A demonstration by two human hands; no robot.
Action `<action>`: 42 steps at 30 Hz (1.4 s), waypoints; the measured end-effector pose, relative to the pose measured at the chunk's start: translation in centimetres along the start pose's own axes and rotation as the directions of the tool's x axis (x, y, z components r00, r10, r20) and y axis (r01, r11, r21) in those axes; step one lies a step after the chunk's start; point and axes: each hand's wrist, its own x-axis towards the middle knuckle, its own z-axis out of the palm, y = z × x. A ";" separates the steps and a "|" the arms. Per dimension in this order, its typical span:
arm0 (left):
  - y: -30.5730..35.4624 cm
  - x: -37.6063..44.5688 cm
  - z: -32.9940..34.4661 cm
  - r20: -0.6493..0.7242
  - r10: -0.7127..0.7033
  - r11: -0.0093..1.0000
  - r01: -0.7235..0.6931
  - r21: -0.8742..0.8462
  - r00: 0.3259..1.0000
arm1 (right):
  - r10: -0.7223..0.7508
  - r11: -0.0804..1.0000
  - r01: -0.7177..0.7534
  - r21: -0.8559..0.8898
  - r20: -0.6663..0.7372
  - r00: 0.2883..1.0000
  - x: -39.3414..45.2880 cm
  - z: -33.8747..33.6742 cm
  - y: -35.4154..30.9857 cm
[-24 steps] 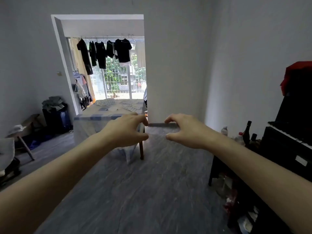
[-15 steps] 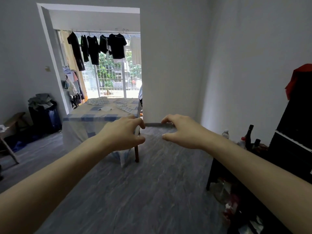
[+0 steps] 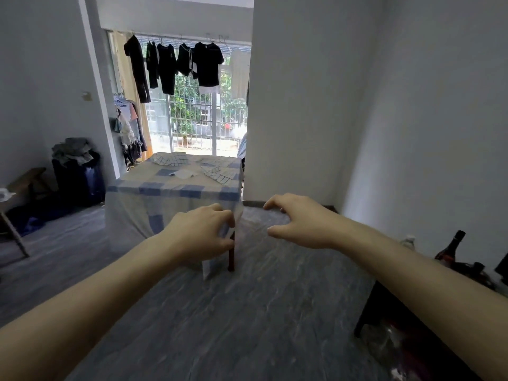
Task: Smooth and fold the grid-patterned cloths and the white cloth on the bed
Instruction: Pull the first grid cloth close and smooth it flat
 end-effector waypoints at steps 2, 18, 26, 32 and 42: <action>-1.7 1.3 -0.1 -0.002 -0.009 1.000 0.009 -0.004 1.000 | -0.010 1.000 0.010 -0.010 -0.005 1.000 2.4 0.4 0.0; -11.0 15.2 2.7 -0.040 -0.077 0.997 0.077 -0.009 0.996 | -0.078 0.997 0.078 0.005 0.054 0.995 20.9 2.9 6.4; -14.2 26.6 3.8 0.004 -0.086 0.996 0.085 0.031 0.996 | -0.110 0.994 0.112 -0.008 0.124 0.986 31.9 5.7 12.7; -16.6 32.9 5.5 0.083 -0.138 0.988 0.130 0.088 0.987 | -0.125 0.992 0.121 0.041 0.115 0.986 38.7 7.1 16.1; -22.3 41.6 8.4 0.337 -0.136 0.990 0.113 0.088 0.932 | -0.151 0.988 0.143 0.061 0.144 0.978 47.4 10.2 20.2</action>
